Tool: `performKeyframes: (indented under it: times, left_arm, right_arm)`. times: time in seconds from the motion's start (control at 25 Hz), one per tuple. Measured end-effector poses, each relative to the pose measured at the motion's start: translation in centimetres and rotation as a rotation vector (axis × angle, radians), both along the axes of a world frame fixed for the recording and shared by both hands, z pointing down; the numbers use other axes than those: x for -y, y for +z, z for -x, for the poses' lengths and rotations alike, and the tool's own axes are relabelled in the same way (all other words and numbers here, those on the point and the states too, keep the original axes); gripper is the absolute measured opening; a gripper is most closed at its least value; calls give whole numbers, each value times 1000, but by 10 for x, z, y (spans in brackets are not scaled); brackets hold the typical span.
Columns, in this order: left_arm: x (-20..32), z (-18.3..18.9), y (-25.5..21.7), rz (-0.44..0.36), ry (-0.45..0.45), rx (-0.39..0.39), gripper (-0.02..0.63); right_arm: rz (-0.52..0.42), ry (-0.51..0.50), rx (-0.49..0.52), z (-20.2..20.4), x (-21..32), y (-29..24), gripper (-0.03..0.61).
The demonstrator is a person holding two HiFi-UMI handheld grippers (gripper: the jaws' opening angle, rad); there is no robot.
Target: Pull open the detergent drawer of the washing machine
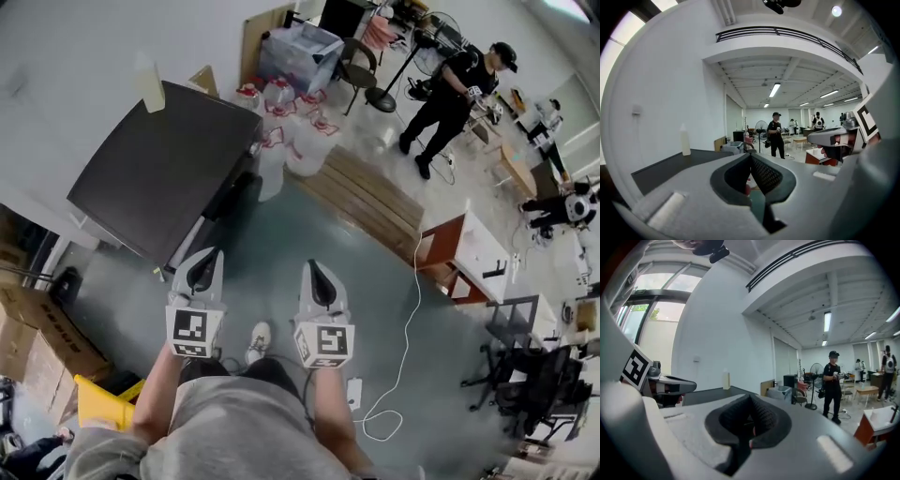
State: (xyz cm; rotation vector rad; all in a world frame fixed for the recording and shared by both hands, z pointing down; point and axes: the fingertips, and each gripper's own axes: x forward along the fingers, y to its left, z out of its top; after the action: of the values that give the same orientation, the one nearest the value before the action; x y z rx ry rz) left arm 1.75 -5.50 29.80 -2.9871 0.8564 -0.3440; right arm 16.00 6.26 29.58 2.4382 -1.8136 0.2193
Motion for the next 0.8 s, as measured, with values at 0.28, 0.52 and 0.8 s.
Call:
performKeyframes:
  times: [0.28,0.52,0.8]
  left_arm:
    - [29,18,18,15,-186,32,11]
    - [35,50,42,51,-316,59,11]
    - [32,83,69,70,-391,105,11]
  right_arm:
    - [12,-203,41,5,58,21,6]
    - [16,-346,86,32,91,41,6]
    - [66,-448,170,64,111,84,6]
